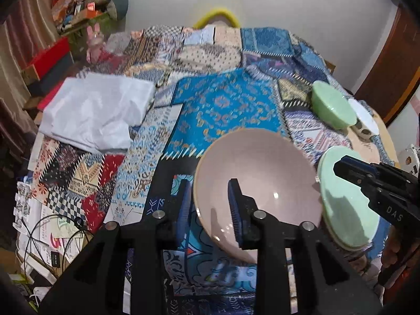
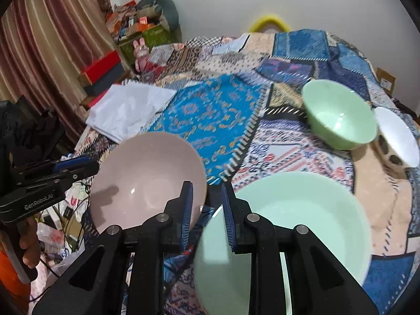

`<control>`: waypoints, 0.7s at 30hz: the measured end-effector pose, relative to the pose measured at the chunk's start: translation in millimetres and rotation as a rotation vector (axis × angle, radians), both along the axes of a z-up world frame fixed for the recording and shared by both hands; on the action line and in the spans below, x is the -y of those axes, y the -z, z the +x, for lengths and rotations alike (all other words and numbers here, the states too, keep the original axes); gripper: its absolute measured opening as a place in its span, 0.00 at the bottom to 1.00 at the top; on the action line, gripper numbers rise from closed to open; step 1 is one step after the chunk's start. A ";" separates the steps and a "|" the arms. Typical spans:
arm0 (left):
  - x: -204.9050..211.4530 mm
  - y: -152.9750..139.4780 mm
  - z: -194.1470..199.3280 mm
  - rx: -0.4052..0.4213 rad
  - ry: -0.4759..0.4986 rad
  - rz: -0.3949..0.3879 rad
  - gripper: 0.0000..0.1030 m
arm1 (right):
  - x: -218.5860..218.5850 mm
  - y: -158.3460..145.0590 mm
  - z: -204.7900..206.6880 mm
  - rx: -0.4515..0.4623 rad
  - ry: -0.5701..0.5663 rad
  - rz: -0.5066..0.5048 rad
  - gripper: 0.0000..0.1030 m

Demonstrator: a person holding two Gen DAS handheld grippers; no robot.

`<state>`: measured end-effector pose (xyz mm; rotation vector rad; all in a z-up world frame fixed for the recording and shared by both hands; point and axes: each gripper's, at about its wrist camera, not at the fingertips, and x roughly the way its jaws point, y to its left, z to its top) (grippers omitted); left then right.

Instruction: Organize plates and bowls

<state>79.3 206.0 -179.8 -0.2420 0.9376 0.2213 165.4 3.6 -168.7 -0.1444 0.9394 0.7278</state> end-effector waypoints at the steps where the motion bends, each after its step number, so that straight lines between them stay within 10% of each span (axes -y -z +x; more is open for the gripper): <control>1: 4.3 -5.8 -1.4 0.013 0.005 0.007 0.30 | 4.1 -4.2 -0.6 0.013 0.005 0.001 0.20; 16: 89.7 -75.8 8.4 0.197 0.109 0.080 0.69 | 82.1 -58.5 3.6 0.168 0.102 0.053 0.21; 21: 115.7 -83.4 29.4 0.211 0.142 0.088 0.83 | 110.8 -64.3 12.3 0.206 0.140 0.047 0.44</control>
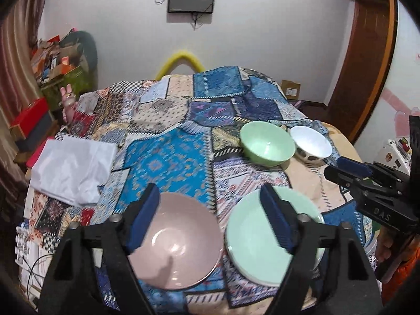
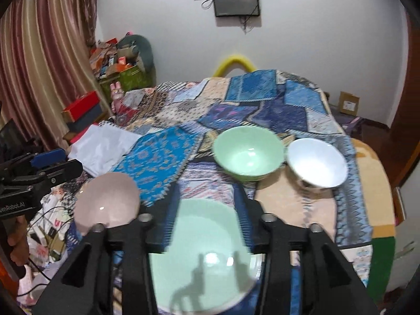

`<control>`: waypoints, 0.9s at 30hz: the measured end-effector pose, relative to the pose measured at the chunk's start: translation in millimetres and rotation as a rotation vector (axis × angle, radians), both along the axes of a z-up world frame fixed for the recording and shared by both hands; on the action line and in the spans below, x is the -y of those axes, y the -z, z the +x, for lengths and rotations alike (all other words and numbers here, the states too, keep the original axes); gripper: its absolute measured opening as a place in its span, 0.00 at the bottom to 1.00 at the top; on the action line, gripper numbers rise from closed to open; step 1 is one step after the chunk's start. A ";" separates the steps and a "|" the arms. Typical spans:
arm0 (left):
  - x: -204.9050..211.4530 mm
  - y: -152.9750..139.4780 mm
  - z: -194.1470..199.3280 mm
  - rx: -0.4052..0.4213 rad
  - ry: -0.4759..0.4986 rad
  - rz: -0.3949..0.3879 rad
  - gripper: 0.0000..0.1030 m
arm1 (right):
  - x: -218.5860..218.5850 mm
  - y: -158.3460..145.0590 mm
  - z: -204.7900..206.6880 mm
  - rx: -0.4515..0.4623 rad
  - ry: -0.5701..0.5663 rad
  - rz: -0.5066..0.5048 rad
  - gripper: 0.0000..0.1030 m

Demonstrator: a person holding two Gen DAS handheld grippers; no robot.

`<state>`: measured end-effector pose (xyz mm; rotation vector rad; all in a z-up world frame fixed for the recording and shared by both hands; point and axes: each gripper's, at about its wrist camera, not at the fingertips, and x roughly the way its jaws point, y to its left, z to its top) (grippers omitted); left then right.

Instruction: Organize plates and bowls

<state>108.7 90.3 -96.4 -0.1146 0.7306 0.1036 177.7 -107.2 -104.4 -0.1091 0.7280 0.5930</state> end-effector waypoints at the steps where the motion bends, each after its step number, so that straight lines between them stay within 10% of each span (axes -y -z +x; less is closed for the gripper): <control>1: 4.3 -0.6 4.6 0.003 0.003 0.003 0.83 | 6.2 -0.9 3.0 0.010 0.011 0.000 0.45; 18: 30.3 29.2 121.6 -0.085 0.083 -0.008 0.93 | 33.6 29.6 73.2 -0.070 0.102 0.025 0.66; 27: 30.8 68.0 183.8 -0.152 0.088 -0.031 0.93 | 25.4 71.0 116.4 -0.200 0.122 0.042 0.39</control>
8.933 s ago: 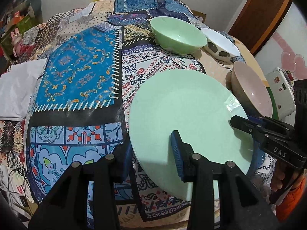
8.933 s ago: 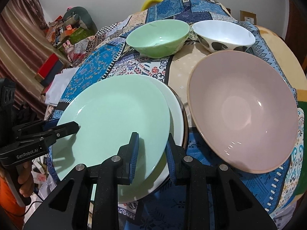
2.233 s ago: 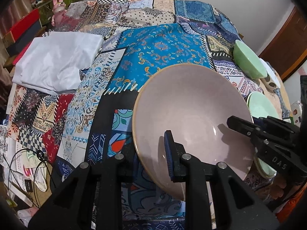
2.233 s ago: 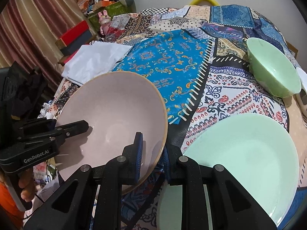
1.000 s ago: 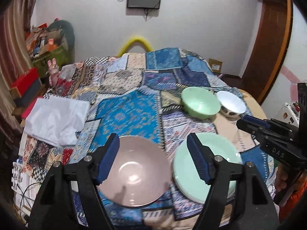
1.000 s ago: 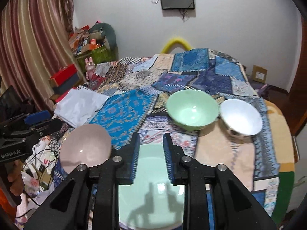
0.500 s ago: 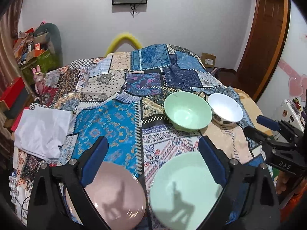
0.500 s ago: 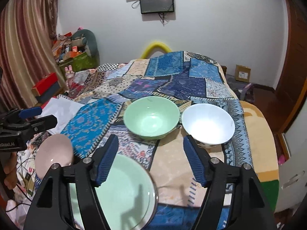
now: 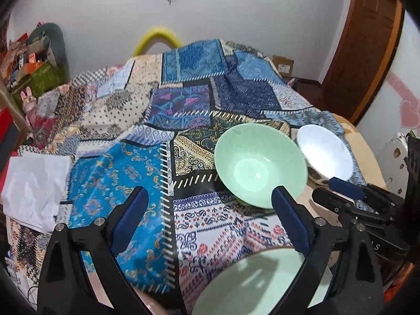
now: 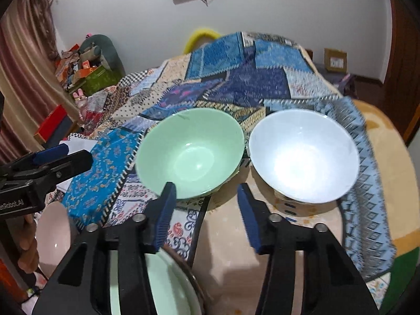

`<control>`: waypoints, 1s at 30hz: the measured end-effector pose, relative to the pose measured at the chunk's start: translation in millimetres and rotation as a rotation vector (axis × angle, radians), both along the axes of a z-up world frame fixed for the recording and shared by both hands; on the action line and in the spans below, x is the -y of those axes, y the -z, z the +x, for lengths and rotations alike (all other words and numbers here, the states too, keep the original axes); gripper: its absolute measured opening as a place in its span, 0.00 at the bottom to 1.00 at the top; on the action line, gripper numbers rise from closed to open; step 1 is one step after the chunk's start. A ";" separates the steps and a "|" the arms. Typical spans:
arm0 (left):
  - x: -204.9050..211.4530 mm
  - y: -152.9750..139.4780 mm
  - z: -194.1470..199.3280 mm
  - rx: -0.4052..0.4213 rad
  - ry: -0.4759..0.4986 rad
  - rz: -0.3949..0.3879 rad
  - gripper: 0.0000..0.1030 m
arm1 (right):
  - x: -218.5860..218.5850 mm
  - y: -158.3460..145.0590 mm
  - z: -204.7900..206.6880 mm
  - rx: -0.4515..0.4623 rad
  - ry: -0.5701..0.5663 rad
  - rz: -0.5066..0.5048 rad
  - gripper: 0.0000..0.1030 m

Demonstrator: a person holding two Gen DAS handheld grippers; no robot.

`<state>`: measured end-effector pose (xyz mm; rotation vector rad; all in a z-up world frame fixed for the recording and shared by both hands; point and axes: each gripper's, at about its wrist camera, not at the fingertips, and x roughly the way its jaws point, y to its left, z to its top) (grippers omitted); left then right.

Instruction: Organize plates and bowls

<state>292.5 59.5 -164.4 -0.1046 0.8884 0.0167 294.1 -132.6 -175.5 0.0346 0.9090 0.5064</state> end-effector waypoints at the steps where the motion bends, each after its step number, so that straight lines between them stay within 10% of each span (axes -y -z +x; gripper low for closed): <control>1: -1.7 5.2 6.3 -0.013 -0.002 -0.006 0.93 | -0.8 4.1 3.7 -0.012 0.005 0.000 0.37; 23: 6.9 73.1 72.1 -0.217 0.109 -0.095 0.18 | -4.7 28.2 30.2 -0.089 0.030 0.043 0.21; 30: -3.4 70.7 54.1 -0.228 0.092 -0.045 0.17 | -18.0 26.0 20.1 -0.107 -0.047 0.061 0.21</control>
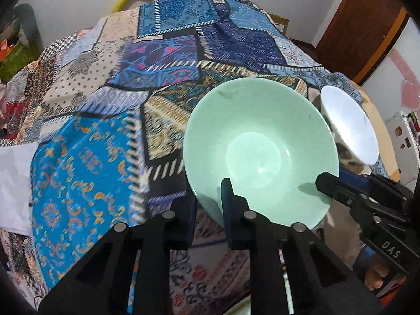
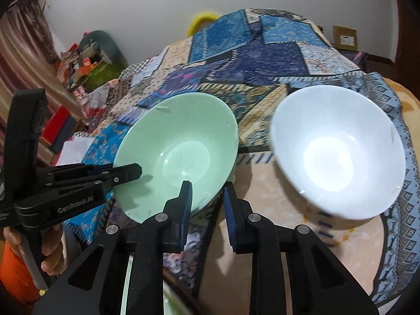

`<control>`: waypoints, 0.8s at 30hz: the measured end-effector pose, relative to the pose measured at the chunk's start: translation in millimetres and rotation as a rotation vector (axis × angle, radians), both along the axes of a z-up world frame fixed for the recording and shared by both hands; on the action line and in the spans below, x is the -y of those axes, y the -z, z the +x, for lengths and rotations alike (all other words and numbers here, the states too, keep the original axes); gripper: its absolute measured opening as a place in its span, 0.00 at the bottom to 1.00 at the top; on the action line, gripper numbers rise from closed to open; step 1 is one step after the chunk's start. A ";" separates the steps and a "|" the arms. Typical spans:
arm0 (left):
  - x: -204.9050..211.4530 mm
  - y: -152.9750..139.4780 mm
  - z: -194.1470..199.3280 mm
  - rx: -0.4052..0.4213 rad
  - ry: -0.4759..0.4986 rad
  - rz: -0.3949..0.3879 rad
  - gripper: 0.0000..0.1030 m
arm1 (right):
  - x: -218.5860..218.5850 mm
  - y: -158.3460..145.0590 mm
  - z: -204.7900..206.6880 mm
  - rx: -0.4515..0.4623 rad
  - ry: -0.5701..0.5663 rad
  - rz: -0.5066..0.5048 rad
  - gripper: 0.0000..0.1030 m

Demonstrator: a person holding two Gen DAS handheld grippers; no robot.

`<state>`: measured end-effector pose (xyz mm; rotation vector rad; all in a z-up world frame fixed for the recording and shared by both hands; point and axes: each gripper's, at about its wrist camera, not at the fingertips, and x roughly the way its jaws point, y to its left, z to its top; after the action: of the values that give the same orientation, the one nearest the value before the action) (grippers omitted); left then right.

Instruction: Organize plates and bowls

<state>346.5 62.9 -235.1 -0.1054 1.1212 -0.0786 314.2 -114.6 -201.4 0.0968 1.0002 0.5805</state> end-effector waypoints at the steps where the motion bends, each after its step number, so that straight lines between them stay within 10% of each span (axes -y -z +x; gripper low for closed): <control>1: -3.6 0.2 -3.5 -0.006 -0.004 0.003 0.17 | -2.9 -0.9 -2.6 -0.001 -0.017 0.001 0.21; 24: -9.3 0.8 -5.4 0.021 -0.009 0.000 0.18 | -24.7 11.0 29.6 0.008 -0.024 -0.085 0.15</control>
<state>341.2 72.2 -235.9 -0.1090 1.1001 -0.0719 343.8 -90.0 -212.5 0.0071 1.0179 0.5586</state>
